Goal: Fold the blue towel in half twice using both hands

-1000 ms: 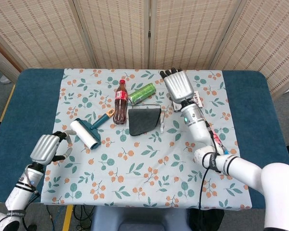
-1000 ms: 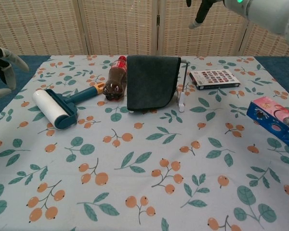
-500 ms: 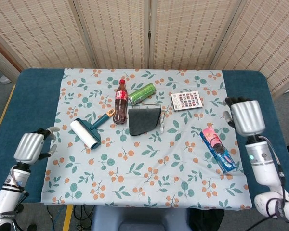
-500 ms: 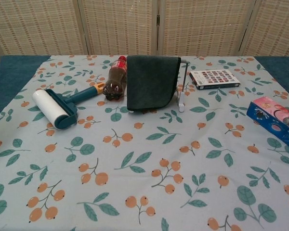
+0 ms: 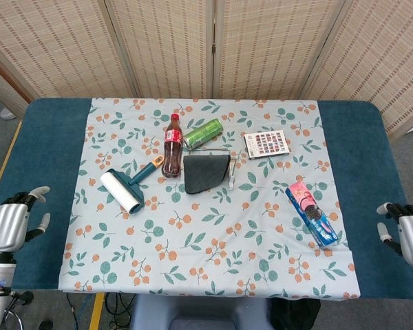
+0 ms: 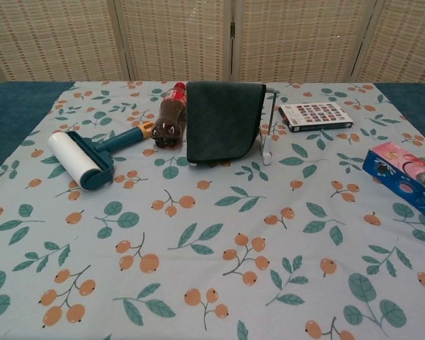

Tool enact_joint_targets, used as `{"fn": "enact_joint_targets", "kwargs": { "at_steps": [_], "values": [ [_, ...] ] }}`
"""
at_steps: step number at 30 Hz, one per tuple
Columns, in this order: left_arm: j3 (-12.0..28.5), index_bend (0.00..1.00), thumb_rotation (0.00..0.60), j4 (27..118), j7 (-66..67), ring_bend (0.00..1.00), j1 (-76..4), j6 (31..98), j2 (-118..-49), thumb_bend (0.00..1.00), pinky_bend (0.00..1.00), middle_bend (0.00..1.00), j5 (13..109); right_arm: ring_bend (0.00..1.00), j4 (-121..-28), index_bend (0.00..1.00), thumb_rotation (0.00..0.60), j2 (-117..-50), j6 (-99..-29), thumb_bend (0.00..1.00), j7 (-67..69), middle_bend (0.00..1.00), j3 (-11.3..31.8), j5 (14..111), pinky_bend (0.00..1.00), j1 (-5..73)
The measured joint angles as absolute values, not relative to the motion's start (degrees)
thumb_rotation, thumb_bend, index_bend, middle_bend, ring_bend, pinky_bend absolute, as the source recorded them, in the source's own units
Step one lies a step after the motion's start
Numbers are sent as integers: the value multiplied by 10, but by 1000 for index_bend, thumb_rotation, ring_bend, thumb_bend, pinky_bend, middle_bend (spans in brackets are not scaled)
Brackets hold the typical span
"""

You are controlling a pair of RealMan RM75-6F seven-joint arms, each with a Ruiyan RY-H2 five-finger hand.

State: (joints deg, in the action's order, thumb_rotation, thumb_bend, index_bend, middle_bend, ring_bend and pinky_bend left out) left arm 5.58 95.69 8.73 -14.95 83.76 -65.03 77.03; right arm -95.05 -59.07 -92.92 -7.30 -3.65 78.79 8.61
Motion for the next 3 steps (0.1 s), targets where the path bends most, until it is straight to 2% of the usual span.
{"fn": "enact_joint_targets", "kwargs": {
  "at_steps": [3],
  "values": [
    [48, 249, 600, 960, 91, 322, -129, 866, -655, 363, 430, 413, 789, 392, -948, 434, 600, -588, -937, 336, -59, 475, -47, 795, 533, 64]
  ]
}}
